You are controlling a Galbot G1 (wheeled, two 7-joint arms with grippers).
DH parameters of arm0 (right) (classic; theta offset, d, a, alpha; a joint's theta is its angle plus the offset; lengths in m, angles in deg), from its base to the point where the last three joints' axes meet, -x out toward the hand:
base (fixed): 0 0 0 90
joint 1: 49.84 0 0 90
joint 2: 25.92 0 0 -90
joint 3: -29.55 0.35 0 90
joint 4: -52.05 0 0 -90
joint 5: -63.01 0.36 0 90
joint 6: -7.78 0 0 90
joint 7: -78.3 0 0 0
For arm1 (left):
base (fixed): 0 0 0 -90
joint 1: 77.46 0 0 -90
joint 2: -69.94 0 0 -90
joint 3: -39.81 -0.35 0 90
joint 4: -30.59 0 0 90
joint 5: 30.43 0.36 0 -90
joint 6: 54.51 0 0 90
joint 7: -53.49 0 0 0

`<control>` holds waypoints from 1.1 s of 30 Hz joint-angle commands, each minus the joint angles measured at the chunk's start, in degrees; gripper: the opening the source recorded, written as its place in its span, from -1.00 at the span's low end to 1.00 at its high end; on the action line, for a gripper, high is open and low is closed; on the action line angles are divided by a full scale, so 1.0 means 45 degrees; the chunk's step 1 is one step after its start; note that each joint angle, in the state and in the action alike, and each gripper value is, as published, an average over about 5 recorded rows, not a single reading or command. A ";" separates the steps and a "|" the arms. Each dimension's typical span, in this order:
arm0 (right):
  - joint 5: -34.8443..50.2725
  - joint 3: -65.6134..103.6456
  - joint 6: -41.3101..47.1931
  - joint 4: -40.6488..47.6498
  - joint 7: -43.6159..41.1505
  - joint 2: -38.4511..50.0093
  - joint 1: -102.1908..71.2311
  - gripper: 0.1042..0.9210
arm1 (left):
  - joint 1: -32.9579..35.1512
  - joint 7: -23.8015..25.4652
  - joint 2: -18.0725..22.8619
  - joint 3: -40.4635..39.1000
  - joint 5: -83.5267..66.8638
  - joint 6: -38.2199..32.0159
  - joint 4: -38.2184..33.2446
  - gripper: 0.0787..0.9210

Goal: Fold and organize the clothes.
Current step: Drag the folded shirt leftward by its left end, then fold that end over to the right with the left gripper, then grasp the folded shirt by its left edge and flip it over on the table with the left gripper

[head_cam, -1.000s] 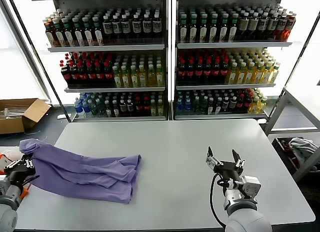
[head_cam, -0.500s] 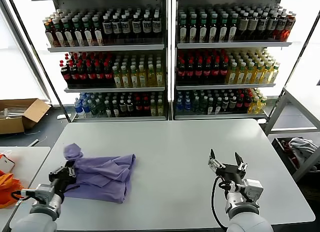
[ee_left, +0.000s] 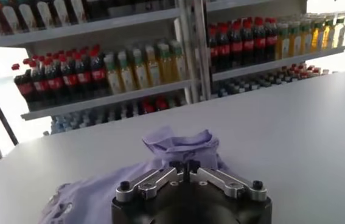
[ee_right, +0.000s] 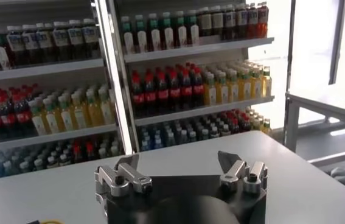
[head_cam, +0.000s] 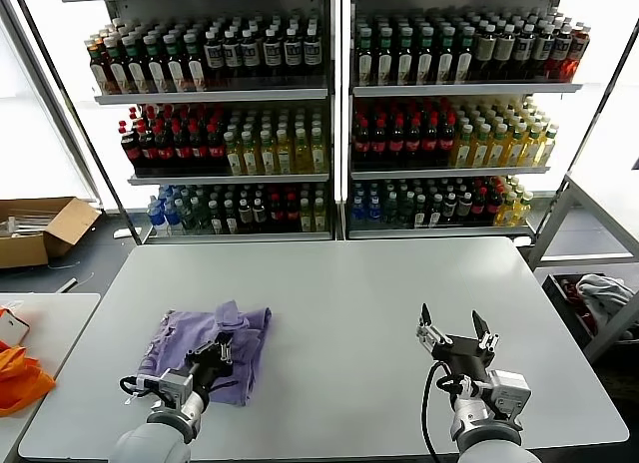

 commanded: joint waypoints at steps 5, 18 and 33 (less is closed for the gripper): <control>-0.0292 -0.0131 -0.0206 0.0170 -0.0060 -0.0128 -0.0432 0.76 | -0.0326 0.0308 0.0502 -0.1085 0.0537 -0.0236 0.0642 -0.95; -0.0067 -0.0286 -0.0176 0.0612 -0.0016 0.0014 0.0194 0.76 | 0.1327 0.0377 0.1035 -0.1516 -0.3787 -0.0473 -0.1681 -0.42; 0.0528 -0.0276 -0.0197 0.1455 -0.0001 0.0205 0.0822 0.76 | 0.0668 -0.1445 0.0564 0.1624 -0.6080 0.0088 -0.3023 0.57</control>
